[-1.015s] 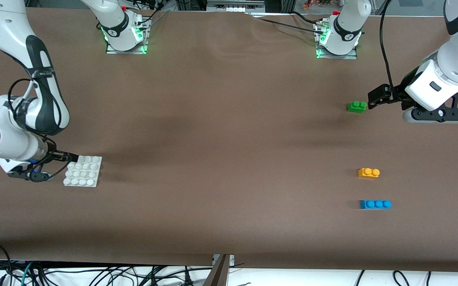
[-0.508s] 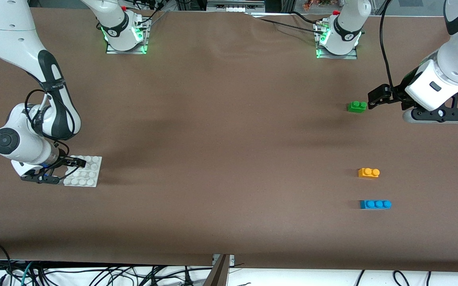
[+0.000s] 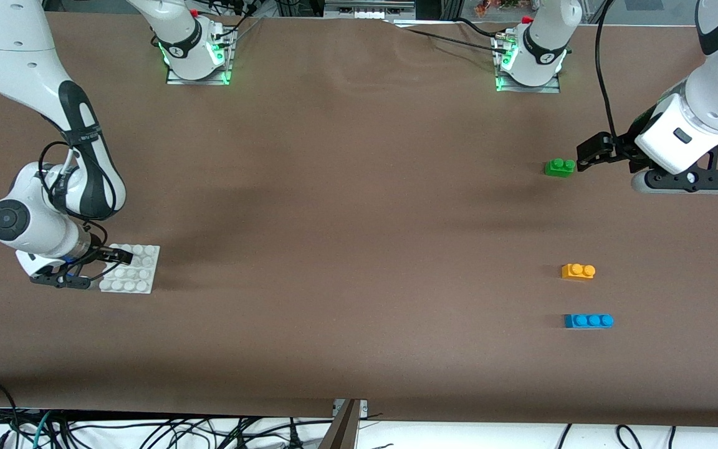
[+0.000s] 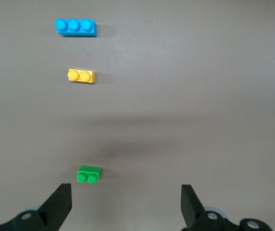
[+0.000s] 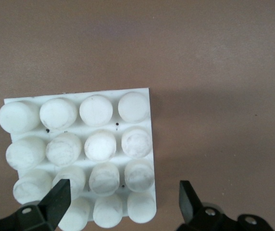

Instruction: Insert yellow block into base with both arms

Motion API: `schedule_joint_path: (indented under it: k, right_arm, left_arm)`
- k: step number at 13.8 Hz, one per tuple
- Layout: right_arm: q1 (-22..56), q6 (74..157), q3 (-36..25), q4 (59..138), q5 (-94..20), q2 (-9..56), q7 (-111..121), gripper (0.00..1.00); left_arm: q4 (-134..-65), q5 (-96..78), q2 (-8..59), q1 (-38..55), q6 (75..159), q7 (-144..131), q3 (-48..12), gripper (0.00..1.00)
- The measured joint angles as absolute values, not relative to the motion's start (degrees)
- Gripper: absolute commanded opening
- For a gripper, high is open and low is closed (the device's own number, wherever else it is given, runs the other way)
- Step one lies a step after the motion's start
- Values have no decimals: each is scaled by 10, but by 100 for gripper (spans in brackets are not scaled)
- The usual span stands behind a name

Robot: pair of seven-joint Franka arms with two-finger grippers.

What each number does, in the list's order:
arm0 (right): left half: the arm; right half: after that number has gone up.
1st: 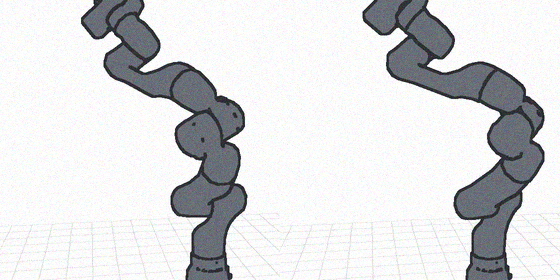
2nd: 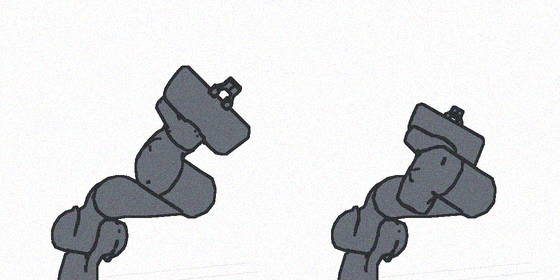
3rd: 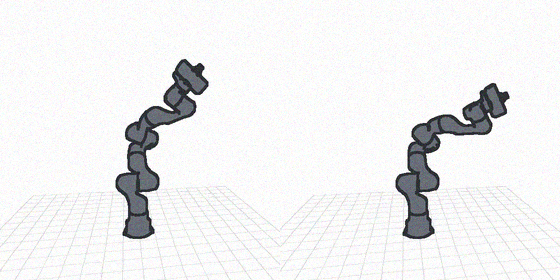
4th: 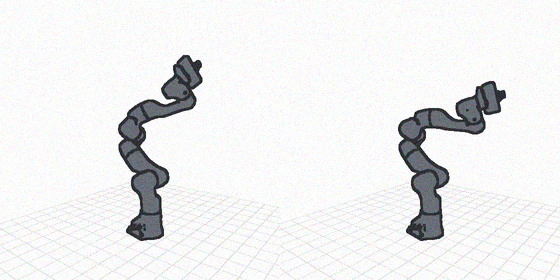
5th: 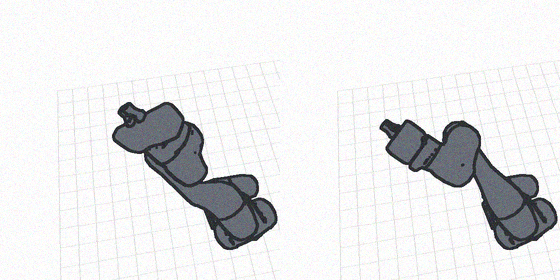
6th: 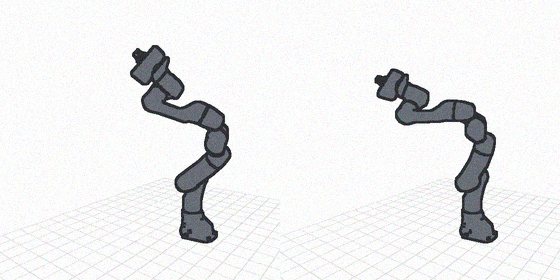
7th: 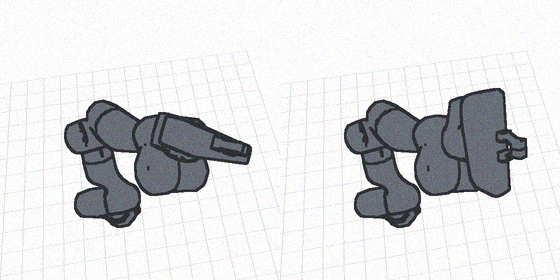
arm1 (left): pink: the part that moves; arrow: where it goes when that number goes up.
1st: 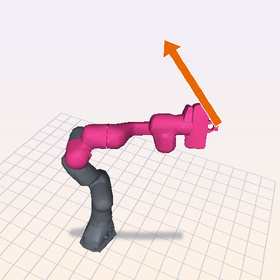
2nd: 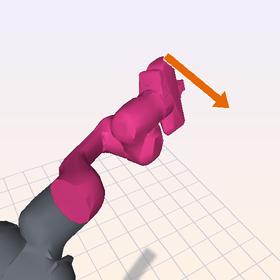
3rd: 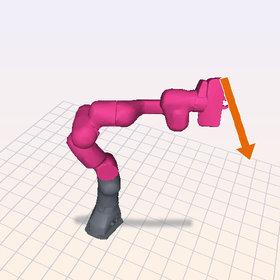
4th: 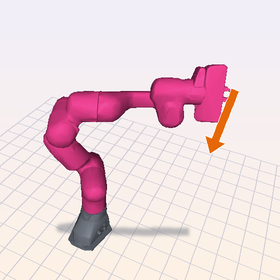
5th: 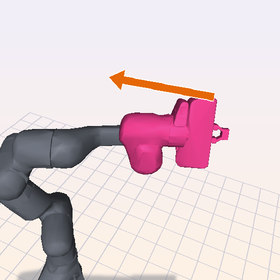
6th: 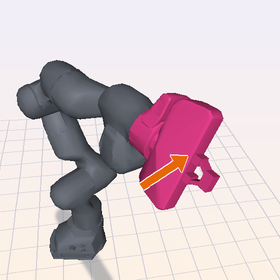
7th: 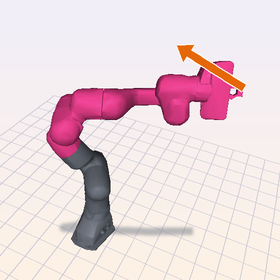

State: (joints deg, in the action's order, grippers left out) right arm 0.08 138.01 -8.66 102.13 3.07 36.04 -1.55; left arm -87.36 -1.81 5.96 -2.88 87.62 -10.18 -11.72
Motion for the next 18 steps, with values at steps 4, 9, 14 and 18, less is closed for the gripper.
schedule_joint_path:
  k: [4,9,14,18]
  right_arm:
    - [1,1428,-84,1032,31,376,-15,100]
    - [1,1480,-71,1048,31,386,-17,100]
    - [4,1495,-34,1047,1,386,-20,100]
    - [18,1522,-14,1047,-2,392,-39,100]
  left_arm:
    - [-874,-18,60,-29,876,-102,-117,100]
    - [-874,-18,60,-29,876,-102,-117,100]
    - [-874,-18,60,-29,876,-102,-117,100]
    - [-874,-18,60,-29,876,-102,-117,100]
